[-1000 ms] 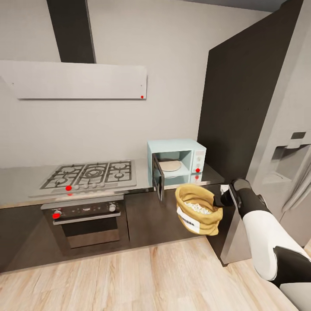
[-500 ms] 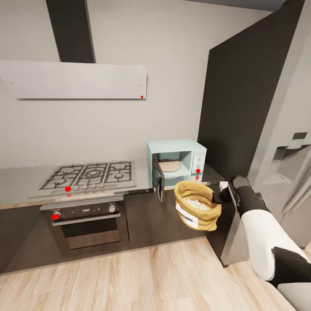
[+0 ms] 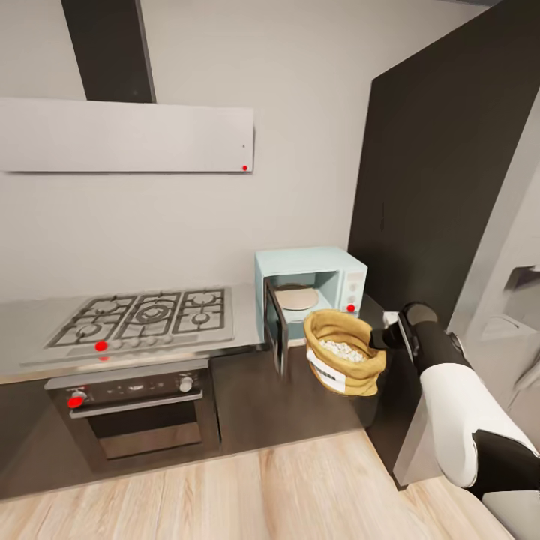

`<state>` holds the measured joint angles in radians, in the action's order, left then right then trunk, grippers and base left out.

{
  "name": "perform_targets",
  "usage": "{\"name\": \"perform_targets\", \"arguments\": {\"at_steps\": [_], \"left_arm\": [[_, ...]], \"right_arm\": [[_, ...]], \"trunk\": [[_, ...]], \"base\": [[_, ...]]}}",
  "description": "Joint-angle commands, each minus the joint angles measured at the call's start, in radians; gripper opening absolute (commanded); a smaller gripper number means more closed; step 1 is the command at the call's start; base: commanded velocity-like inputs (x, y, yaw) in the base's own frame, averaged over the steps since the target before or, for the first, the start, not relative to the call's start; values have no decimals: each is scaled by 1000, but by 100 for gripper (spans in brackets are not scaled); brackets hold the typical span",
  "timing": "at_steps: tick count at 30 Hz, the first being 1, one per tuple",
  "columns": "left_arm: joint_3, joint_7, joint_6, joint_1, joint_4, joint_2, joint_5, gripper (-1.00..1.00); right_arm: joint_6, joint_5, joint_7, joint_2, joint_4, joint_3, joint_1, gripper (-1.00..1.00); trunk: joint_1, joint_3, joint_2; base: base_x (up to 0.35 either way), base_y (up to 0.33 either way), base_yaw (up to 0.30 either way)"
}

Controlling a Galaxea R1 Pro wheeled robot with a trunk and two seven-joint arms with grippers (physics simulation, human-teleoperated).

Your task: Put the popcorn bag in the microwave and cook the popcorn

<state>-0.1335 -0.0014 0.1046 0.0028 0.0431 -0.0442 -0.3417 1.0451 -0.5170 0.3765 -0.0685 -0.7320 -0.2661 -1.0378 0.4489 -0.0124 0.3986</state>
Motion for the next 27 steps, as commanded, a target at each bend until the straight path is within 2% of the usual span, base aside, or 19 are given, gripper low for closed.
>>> {"name": "perform_targets", "arguments": {"at_steps": [1,27], "left_arm": [[-8,0,1,0,1,0,1,100],[-8,0,0,0,1,0,0,100]], "right_arm": [[2,-11,10,1,-3,-3,-1,-100],[2,-9,12,6,-7,-1,-1,-100]], "trunk": [[1,-1,1],[1,-1,1]], "base": [[322,0,0],[322,0,0]]}}
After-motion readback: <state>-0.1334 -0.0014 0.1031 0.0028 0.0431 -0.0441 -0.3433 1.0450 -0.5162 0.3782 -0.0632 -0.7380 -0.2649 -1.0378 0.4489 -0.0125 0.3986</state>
